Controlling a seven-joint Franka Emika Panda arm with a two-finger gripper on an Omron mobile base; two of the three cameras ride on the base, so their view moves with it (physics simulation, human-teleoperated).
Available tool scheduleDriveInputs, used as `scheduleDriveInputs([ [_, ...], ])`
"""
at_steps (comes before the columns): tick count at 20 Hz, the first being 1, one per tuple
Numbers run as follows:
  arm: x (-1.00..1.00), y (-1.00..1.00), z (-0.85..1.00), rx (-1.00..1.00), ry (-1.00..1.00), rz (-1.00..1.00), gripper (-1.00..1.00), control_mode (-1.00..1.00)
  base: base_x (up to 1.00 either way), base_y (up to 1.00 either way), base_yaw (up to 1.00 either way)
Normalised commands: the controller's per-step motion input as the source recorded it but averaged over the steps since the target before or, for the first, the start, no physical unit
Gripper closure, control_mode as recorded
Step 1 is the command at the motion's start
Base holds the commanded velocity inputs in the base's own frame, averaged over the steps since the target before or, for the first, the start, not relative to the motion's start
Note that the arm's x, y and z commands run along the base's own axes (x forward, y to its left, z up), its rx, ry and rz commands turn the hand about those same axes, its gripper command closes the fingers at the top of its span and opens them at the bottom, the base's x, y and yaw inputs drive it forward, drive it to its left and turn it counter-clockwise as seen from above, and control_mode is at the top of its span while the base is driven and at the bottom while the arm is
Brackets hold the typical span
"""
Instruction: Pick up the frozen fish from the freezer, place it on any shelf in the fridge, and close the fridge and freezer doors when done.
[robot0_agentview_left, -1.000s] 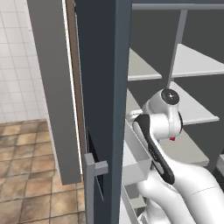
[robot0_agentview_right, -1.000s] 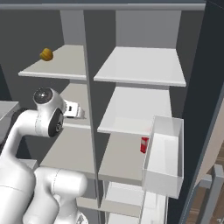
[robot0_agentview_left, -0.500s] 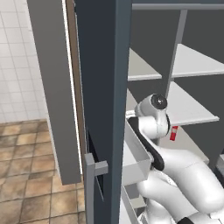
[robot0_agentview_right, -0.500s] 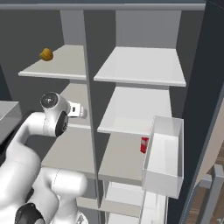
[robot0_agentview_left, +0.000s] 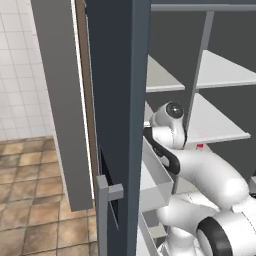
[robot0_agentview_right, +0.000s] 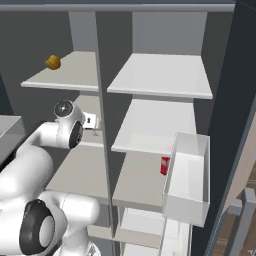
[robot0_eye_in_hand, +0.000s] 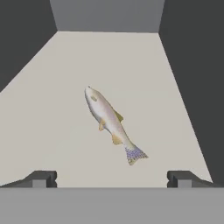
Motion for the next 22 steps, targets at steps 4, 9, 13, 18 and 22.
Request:
scheduleDriveInputs([
  [4,0.24,0.0,-0.22,0.0,0.07,0.0,-1.0,-1.0,0.0,0.0,0.0],
  [9,0.23,0.0,-0.27,0.0,0.08,0.0,-1.0,-1.0,0.0,0.0,0.0],
  [13,0.27,0.0,-0.31,0.0,0.05,0.0,-1.0,-1.0,0.0,0.0,0.0],
  [18,0.36,0.0,-0.21,0.0,0.03,0.0,-1.0,-1.0,0.0,0.0,0.0],
  [22,0.35,0.0,-0.26,0.0,0.03,0.0,-1.0,-1.0,0.0,0.0,0.0],
])
